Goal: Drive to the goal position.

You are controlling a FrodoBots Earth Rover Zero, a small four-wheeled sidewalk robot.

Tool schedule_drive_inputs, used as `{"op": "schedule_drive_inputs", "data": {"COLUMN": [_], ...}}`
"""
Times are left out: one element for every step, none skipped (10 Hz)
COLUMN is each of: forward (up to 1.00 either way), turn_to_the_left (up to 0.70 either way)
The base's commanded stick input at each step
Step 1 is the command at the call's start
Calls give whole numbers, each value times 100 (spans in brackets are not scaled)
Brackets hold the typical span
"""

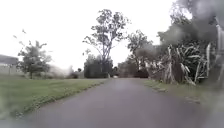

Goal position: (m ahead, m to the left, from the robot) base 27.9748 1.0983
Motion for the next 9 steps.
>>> {"op": "schedule_drive_inputs", "data": {"forward": [85, 85, 85, 85, 85, 85, 85, 85, 60], "turn_to_the_left": [0, 0, 0, 0, 0, 0, 0, 0, 0]}}
